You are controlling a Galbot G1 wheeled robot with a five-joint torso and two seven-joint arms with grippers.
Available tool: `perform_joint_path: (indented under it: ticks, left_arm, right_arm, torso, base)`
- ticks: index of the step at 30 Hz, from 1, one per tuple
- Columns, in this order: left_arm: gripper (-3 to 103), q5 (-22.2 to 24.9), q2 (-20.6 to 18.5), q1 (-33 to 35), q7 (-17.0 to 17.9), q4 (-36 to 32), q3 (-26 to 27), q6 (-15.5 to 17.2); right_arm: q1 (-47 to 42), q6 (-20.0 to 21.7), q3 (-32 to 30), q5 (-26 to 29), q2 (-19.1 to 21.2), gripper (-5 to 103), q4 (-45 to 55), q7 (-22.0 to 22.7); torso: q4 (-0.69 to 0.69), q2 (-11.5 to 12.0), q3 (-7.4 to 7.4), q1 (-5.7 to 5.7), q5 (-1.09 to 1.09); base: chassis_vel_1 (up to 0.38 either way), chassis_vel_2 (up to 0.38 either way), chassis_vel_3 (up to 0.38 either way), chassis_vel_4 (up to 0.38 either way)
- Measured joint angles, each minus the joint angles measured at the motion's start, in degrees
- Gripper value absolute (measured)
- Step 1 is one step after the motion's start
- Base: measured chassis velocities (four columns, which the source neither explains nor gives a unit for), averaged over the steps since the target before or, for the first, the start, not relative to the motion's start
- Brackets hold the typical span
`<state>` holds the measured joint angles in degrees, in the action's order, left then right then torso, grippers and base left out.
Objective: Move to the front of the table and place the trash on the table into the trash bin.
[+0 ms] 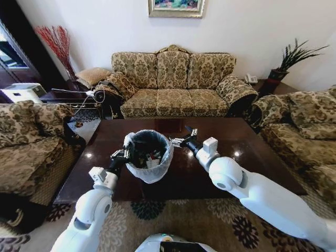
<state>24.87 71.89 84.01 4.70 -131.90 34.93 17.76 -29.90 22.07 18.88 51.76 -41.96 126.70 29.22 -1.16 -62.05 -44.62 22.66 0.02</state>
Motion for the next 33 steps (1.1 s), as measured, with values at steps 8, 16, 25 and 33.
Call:
perform_joint_path:
  ticks: [8, 16, 25, 33]
  left_arm:
    - [3, -0.1, 0.3, 0.1, 0.2, -0.2, -0.3, 0.3]
    - [3, -0.1, 0.3, 0.5, 0.3, -0.7, -0.1, 0.1]
    - [3, -0.3, 0.5, 0.8, 0.9, -0.9, 0.1, -0.1]
    - [3, -0.4, 0.8, 0.6, 1.3, -0.9, 0.1, -0.1]
  right_arm:
    - [-1.5, 0.0, -0.4, 0.0, 0.6, 100, 0.9, 0.6]
    - [-1.5, 0.0, -0.4, 0.1, 0.7, 100, 1.8, 0.8]
    - [-1.8, -1.5, -0.2, 0.2, 0.7, 100, 2.6, 0.6]
    - [-1.9, -3.5, -1.7, 0.5, 0.9, 100, 2.5, 1.0]
  torso:
    - [-0.01, 1.0, 0.53, -0.44, -0.02]
    - [-0.01, 1.5, 0.87, -0.68, -0.01]
    - [-0.01, 1.6, 0.91, -0.72, -0.02]
    - [0.01, 1.6, 0.88, -0.69, -0.01]
  base:
    - [0.316, -0.281, -0.273, 0.321]
    - [0.38, -0.314, -0.323, 0.368]
    - [0.352, -0.341, -0.325, 0.331]
    - [0.089, -0.112, -0.102, 0.092]
